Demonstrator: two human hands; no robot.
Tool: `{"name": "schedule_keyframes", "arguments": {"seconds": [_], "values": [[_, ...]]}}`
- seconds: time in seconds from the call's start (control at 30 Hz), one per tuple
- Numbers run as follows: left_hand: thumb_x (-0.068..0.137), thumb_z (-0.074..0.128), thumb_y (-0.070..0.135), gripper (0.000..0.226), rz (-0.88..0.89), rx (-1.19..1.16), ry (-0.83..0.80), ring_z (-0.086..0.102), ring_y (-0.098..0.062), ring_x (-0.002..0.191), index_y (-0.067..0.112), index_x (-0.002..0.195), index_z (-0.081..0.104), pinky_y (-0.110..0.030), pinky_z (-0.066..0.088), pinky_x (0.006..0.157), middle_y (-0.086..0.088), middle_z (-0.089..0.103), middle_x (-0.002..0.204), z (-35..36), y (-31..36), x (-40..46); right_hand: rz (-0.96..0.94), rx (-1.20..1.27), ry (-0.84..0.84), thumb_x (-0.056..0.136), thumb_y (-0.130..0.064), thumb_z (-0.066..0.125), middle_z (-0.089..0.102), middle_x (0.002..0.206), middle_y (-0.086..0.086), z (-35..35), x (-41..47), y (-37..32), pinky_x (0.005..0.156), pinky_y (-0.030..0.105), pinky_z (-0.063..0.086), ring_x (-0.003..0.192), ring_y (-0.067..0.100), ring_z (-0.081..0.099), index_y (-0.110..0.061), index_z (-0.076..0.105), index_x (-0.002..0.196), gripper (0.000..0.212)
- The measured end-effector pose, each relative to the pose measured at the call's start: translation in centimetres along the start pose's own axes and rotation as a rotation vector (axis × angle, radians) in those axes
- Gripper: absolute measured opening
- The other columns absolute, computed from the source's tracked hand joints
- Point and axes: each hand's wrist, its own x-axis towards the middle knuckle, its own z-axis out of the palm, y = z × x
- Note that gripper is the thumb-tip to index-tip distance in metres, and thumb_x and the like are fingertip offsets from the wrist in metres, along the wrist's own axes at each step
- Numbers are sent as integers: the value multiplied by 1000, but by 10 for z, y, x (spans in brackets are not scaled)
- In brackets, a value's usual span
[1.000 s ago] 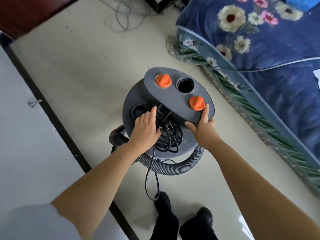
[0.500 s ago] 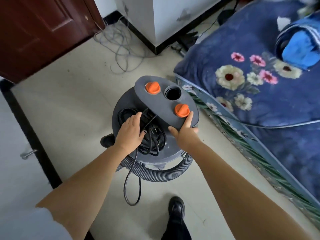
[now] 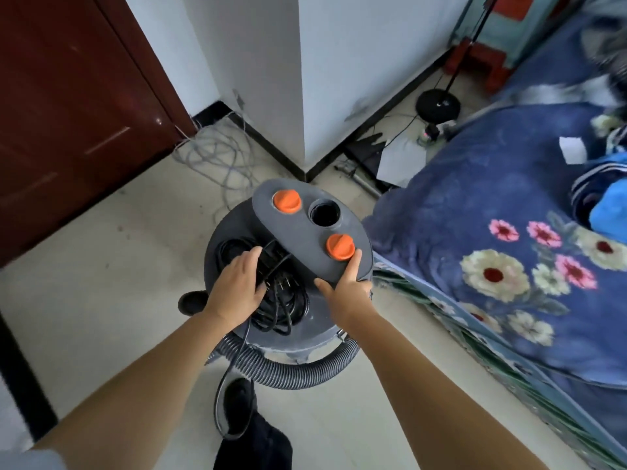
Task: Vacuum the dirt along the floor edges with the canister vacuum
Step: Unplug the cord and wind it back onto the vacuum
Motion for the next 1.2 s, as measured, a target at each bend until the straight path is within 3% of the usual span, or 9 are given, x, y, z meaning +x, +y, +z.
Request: {"name": "schedule_keyframes", "arguments": {"seconds": [0.13, 0.3, 0.43, 0.6, 0.77, 1.03, 1.2], "values": [[87, 61, 10, 61, 34, -32, -52, 48, -35, 121, -5, 139, 34, -40, 39, 102, -21, 50, 129, -31, -27, 65, 67, 115, 13, 90, -55, 49, 29, 135, 29, -9, 35, -54, 99, 36, 37, 118, 33, 46, -22, -18, 149, 96], [85, 63, 7, 54, -26, -62, -79, 48, -39, 119, -8, 132, 41, -41, 39, 97, -25, 53, 124, -57, -52, 142, 59, 205, 54, 90, -51, 52, 28, 136, 32, -24, 84, -106, 102, 37, 34, 120, 36, 44, -22, -16, 150, 95], [84, 65, 8, 52, -28, -87, -46, 50, -38, 116, -6, 129, 43, -40, 41, 92, -23, 54, 120, -62, -47, 193, 15, 113, 65, 92, -51, 48, 29, 140, 25, -52, 132, -123, 90, 30, 38, 113, 31, 46, -20, -19, 149, 94], [86, 63, 16, 54, 11, -100, 0, 49, -36, 118, -4, 131, 41, -38, 40, 95, -21, 52, 124, -53, -10, 244, 24, 86, 105, 90, -52, 49, 35, 133, 31, -107, 180, -115, 94, 36, 38, 111, 37, 51, -22, -15, 150, 92], [91, 57, 25, 55, 20, -104, 17, 44, -26, 123, 3, 136, 35, -30, 35, 100, -11, 48, 131, -40, 40, 298, 16, 88, 48, 92, -49, 48, 32, 139, 29, -171, 229, -94, 95, 40, 39, 111, 40, 50, -26, -18, 149, 90], [91, 57, 24, 56, 30, -44, 16, 45, -27, 121, 2, 136, 34, -31, 35, 98, -12, 48, 130, -38, 86, 368, -3, 78, 47, 93, -50, 46, 32, 140, 29, -230, 281, -84, 90, 34, 38, 111, 37, 52, -24, -19, 149, 90], [90, 59, 24, 56, 3, -52, 22, 48, -29, 118, 0, 135, 37, -32, 38, 97, -13, 50, 128, -29, 107, 378, -26, 13, -2, 93, -50, 47, 35, 135, 29, -258, 297, -75, 89, 34, 40, 99, 33, 53, -25, -20, 148, 90]]}}
